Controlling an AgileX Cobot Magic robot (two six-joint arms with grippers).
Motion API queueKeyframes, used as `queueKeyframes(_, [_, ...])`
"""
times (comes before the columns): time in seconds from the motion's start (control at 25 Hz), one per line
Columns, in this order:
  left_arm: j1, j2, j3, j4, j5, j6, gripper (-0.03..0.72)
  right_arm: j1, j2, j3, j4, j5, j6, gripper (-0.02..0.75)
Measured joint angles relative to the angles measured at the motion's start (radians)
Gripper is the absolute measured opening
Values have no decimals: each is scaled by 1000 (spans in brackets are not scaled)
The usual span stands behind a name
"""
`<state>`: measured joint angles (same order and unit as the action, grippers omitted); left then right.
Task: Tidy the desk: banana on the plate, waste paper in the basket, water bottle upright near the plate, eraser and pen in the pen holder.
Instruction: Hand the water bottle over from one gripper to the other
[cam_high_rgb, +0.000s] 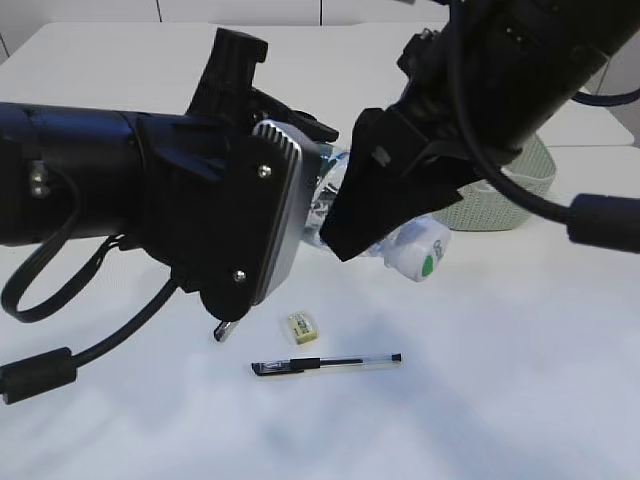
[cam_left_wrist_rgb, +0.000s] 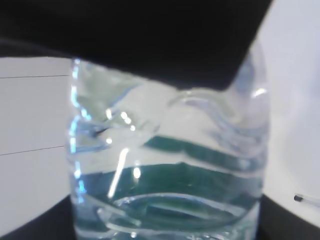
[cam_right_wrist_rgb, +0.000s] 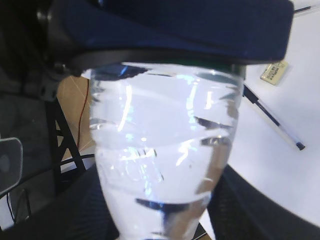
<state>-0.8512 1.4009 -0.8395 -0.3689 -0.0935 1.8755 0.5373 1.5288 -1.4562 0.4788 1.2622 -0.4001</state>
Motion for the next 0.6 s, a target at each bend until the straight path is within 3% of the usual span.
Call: queueKeyframes(0.6, [4,17,20,18,117,22,391,-2,-22,-13,-107,-14,-9,485])
